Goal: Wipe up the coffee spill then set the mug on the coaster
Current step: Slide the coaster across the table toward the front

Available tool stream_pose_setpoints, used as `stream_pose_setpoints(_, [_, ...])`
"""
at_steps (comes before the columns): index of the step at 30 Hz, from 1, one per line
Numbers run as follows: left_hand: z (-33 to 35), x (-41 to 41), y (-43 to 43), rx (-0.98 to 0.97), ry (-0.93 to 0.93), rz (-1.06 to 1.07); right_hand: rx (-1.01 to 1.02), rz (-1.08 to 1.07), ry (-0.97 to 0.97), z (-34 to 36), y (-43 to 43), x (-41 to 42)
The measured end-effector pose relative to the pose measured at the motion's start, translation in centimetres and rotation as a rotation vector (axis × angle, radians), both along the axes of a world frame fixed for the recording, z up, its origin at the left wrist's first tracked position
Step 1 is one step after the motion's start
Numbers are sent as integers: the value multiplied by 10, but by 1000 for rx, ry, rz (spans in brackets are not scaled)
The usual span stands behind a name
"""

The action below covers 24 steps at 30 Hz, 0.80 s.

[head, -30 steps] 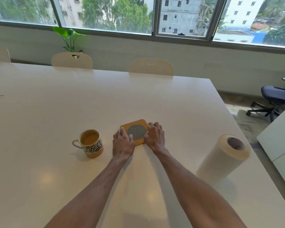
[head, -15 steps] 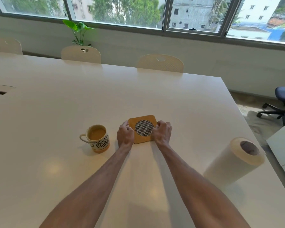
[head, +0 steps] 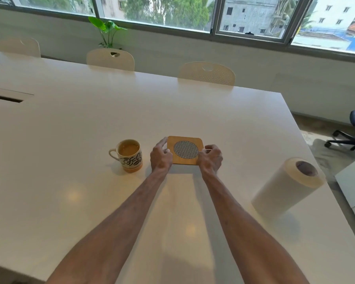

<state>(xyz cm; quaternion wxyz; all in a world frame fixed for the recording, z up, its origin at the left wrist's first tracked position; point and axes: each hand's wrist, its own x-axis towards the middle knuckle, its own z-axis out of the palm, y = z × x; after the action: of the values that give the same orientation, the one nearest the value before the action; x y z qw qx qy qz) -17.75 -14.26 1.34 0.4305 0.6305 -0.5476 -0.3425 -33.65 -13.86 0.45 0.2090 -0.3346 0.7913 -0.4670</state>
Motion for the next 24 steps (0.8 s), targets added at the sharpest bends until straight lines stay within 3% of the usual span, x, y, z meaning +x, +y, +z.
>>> stream_pose_setpoints(16, [-13, 56, 82, 128, 234, -31, -29, -85, -94, 5, 103, 37])
stream_pose_setpoints(24, [-9, 90, 118, 191, 214, -97, 15, -135, -101, 8, 160, 71])
